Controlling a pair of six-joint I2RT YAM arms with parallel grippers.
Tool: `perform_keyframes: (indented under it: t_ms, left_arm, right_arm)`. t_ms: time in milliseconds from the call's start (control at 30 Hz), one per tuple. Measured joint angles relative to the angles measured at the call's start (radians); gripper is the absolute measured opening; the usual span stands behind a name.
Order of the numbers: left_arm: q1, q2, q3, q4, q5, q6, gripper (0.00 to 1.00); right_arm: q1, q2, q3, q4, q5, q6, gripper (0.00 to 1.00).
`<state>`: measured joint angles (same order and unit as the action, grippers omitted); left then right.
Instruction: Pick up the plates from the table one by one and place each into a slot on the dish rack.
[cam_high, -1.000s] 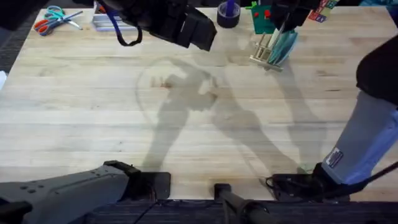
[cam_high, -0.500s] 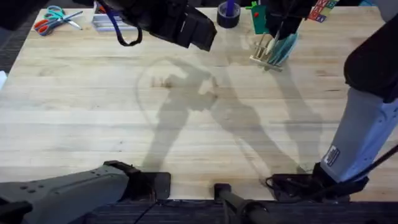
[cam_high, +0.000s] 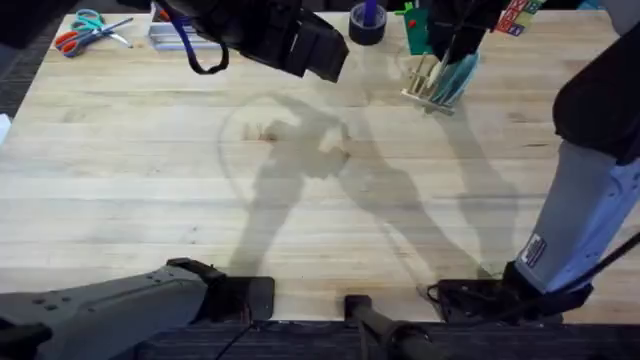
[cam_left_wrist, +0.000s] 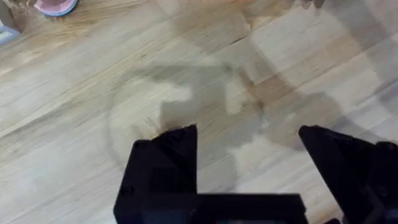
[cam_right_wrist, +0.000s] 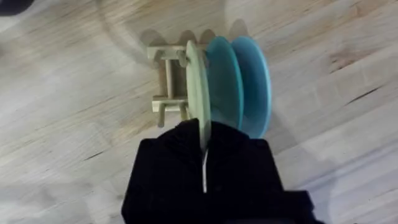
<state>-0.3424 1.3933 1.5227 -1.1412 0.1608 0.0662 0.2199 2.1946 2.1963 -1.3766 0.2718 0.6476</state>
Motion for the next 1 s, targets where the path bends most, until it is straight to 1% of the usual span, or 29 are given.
perform_keyframes:
  t_ms: [33,67,133,167,467,567,633,733,800,967,1000]
  left_arm:
    - [0.000,0.000,0.000,0.000,0.000,0.000,0.995]
    - [0.000,0.000,0.000,0.000,0.000,0.000,0.994]
    - [0.000,0.000,0.000,0.000,0.000,0.000,0.995]
    - [0.000,0.000,0.000,0.000,0.000,0.000,0.994]
    - [0.000,0.000,0.000,0.000,0.000,0.000,0.995]
    - [0.000,0.000,0.000,0.000,0.000,0.000,0.995]
    - [0.000,0.000,0.000,0.000,0.000,0.000,0.995]
    - [0.000,0.000,0.000,0.000,0.000,0.000,0.995]
    - [0.000,0.000,0.000,0.000,0.000,0.000,0.995]
    - [0.000,0.000,0.000,0.000,0.000,0.000,0.995]
    - [0.000,0.000,0.000,0.000,0.000,0.000,0.994]
  right_arm:
    - [0.000,0.000,0.000,0.000,0.000,0.000,0.036]
    - [0.000,0.000,0.000,0.000,0.000,0.001,0.064]
    - [0.000,0.000,0.000,0.000,0.000,0.002,0.151]
    - [0.000,0.000,0.000,0.000,0.000,0.003,0.170]
    - [0.001,0.000,0.000,0.000,0.000,0.003,0.236]
    - [0.001,0.000,0.000,-0.001,0.000,0.003,0.287]
    - [0.001,0.000,0.005,-0.008,-0.006,0.003,0.297]
    - [0.001,0.000,0.036,-0.033,-0.009,0.003,0.303]
    - [0.002,0.000,0.074,-0.067,-0.011,0.003,0.340]
    - [0.003,0.000,0.178,-0.149,-0.011,-0.001,0.465]
    - [0.003,0.000,0.202,-0.170,-0.011,0.000,0.546]
